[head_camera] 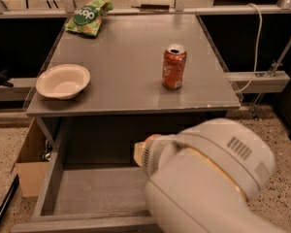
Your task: Pick orange from top drawer and place on counter
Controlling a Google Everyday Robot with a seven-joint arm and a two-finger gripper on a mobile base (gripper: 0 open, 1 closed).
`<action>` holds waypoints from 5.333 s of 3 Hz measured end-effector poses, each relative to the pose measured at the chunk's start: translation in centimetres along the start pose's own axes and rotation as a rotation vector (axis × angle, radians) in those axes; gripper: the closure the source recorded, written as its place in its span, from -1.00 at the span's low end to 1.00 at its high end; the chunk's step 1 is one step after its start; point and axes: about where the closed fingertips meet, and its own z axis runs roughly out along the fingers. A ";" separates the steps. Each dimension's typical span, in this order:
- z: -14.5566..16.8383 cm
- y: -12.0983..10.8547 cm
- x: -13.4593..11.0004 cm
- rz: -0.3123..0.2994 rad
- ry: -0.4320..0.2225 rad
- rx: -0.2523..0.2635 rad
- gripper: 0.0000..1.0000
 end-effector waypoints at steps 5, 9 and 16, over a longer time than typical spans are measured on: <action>1.8 -8.5 8.3 -0.059 -0.005 -0.064 1.00; 2.3 -4.3 7.3 -0.020 -0.042 -0.121 1.00; 3.8 -10.9 15.3 -0.236 -0.006 0.228 1.00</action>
Offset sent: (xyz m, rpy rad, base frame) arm 0.0276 -0.0002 0.0058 -0.0060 0.0574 -0.0226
